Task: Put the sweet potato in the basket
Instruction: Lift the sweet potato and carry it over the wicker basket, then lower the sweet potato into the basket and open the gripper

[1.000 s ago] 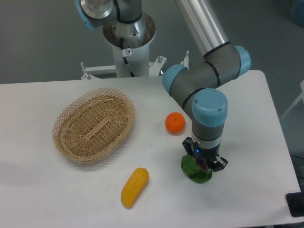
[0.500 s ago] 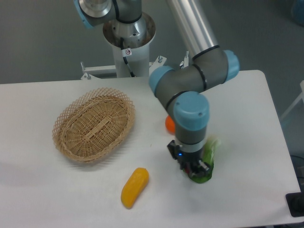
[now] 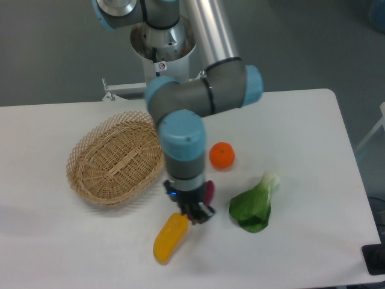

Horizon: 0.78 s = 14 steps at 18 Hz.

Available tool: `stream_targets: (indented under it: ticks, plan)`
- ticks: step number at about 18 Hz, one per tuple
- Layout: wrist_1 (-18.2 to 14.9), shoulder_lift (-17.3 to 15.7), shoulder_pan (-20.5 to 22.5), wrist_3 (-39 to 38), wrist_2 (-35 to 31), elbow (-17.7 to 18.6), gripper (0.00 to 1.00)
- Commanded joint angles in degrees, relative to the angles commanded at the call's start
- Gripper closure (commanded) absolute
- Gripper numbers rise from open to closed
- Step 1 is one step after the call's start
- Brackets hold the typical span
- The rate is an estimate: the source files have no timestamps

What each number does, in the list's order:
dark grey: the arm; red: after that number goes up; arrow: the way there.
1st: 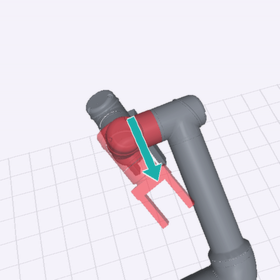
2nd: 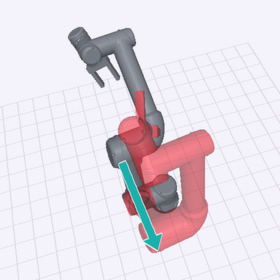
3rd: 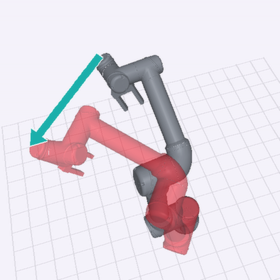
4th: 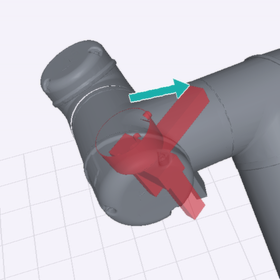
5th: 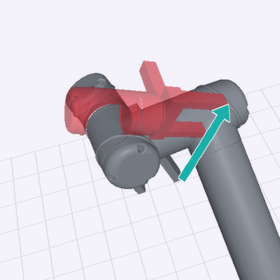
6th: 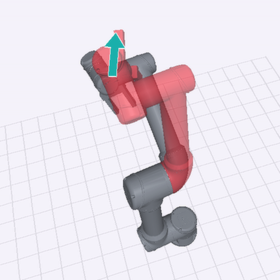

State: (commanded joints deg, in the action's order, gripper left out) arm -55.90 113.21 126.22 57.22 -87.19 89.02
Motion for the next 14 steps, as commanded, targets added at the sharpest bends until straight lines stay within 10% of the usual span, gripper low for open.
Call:
stream_targets:
  ticks: [7, 14]
  plan:
    - [0.4, -9.0, -4.1, 0.6, 0.0, 14.1, 0.66]
    - [0.4, -10.6, -6.9, -0.1, 1.0, 20.5, 0.58]
